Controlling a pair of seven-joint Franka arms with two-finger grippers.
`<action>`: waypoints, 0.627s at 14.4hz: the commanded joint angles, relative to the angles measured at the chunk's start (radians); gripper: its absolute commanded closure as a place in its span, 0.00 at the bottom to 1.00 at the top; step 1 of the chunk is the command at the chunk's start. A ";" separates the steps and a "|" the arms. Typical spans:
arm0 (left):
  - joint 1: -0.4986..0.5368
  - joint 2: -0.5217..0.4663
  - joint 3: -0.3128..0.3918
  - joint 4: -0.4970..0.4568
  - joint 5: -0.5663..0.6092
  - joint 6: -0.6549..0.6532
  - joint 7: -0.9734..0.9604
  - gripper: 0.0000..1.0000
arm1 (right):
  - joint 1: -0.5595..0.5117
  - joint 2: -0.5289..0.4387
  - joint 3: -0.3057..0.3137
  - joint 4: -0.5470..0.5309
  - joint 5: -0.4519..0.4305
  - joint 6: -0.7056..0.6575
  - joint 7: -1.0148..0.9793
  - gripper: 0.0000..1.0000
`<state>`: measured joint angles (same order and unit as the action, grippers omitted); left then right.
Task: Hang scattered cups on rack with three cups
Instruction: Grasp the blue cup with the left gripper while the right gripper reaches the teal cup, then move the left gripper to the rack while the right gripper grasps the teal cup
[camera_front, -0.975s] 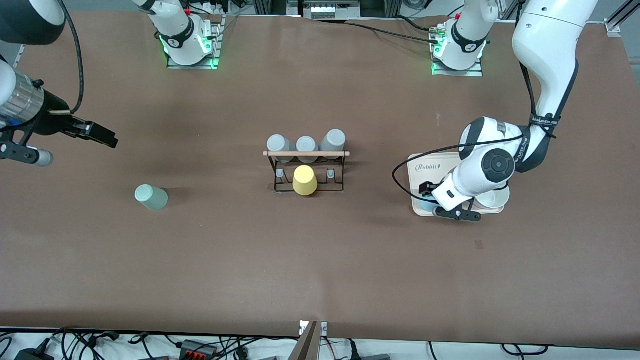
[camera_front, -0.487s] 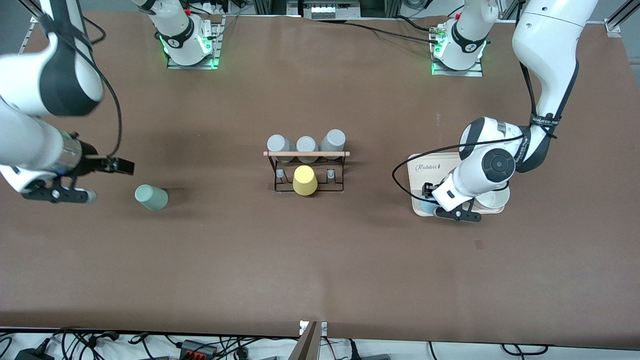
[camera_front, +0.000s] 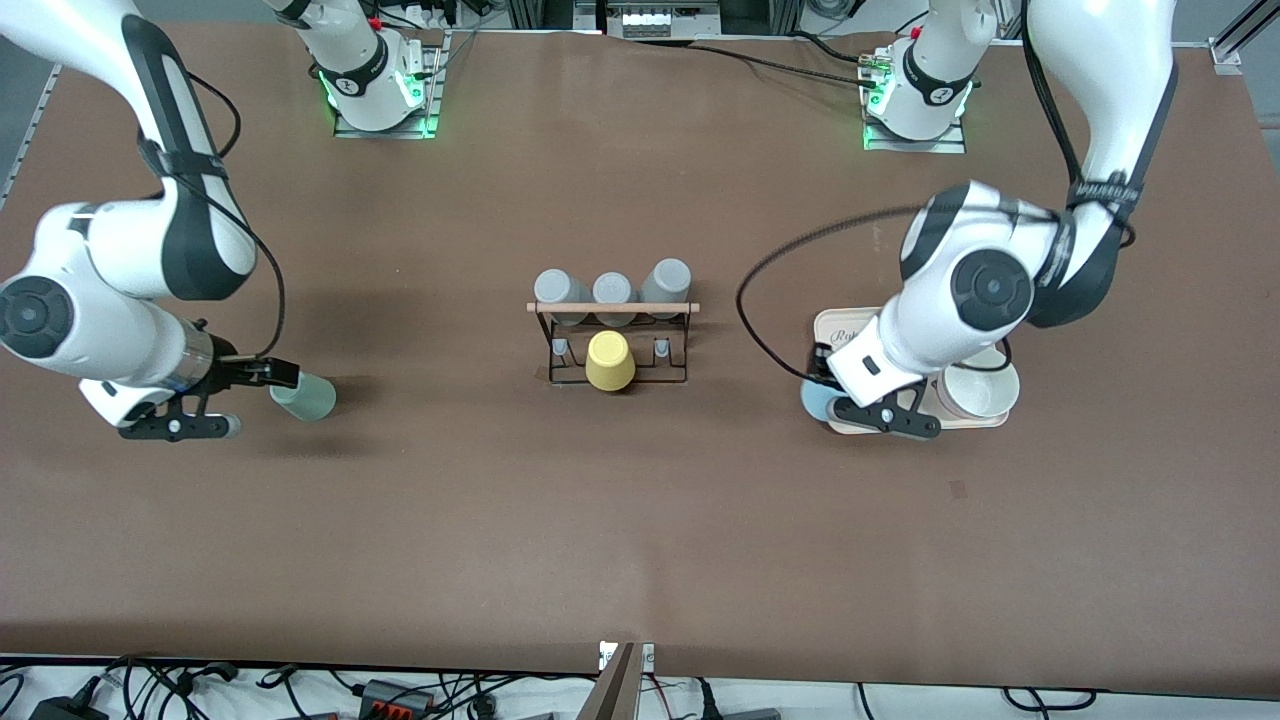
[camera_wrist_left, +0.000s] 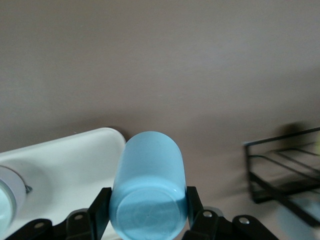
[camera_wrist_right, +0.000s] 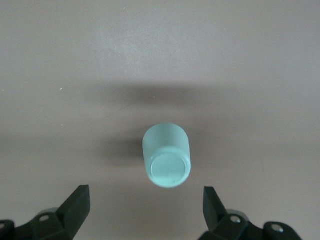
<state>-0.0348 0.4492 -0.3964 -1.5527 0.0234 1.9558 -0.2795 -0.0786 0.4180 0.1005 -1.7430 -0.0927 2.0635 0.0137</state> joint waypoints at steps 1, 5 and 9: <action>-0.100 0.020 0.001 0.120 -0.049 -0.066 -0.169 1.00 | -0.039 0.019 0.007 -0.071 -0.016 0.136 -0.076 0.00; -0.215 0.129 0.005 0.258 -0.046 -0.064 -0.375 1.00 | -0.053 0.034 0.007 -0.171 -0.016 0.259 -0.093 0.00; -0.277 0.172 0.014 0.286 -0.040 -0.052 -0.429 1.00 | -0.053 0.045 0.008 -0.194 -0.016 0.267 -0.092 0.00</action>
<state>-0.2923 0.5797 -0.3971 -1.3269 -0.0151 1.9159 -0.6922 -0.1223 0.4752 0.0988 -1.9102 -0.0961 2.3075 -0.0607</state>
